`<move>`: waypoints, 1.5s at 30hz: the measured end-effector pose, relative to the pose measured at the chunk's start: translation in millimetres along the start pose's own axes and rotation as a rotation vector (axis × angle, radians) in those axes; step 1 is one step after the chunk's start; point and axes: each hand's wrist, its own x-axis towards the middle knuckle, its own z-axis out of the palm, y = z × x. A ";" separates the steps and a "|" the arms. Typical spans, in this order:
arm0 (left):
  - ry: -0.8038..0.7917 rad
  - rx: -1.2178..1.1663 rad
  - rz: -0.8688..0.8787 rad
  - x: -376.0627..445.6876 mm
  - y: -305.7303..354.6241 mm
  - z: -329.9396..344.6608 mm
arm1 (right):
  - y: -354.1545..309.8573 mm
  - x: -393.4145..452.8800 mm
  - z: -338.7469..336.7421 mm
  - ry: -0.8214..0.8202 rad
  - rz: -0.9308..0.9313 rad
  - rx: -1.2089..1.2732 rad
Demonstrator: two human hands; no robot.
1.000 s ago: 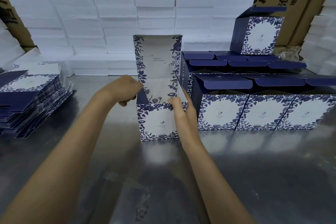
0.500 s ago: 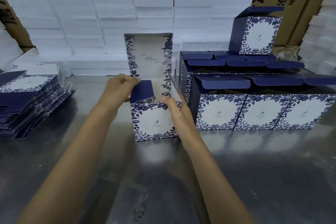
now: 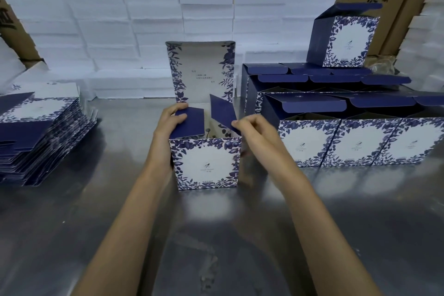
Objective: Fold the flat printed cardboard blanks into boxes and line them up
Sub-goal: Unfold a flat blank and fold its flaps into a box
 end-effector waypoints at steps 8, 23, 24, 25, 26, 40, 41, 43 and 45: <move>-0.002 0.045 0.008 1.5 -1.6 -1.7 | -24.0 14.0 -7.8 -0.196 0.001 -0.383; -0.019 0.140 0.004 -3.1 5.0 0.3 | -27.9 32.5 -8.3 -0.182 0.044 -0.460; -0.018 0.138 0.005 -3.6 5.7 0.4 | -30.0 35.2 -9.4 -0.184 0.064 -0.456; -0.018 0.138 0.004 -3.9 5.9 0.3 | -32.0 38.0 -10.1 -0.180 0.080 -0.458; -0.017 0.143 0.003 -4.1 6.4 -0.1 | -33.2 39.9 -10.1 -0.167 0.083 -0.465; -0.060 0.164 -0.044 -10.6 15.7 3.4 | -26.0 45.0 -5.1 -0.075 0.023 -0.412; -0.065 0.167 -0.048 -10.6 15.9 3.4 | -26.0 44.7 -5.7 -0.083 0.018 -0.397; -0.075 0.172 -0.052 -10.7 16.4 3.6 | -27.2 44.9 -7.3 -0.092 0.011 -0.388; -0.076 0.167 -0.055 -10.7 17.4 3.3 | -27.9 45.4 -6.1 -0.078 0.021 -0.371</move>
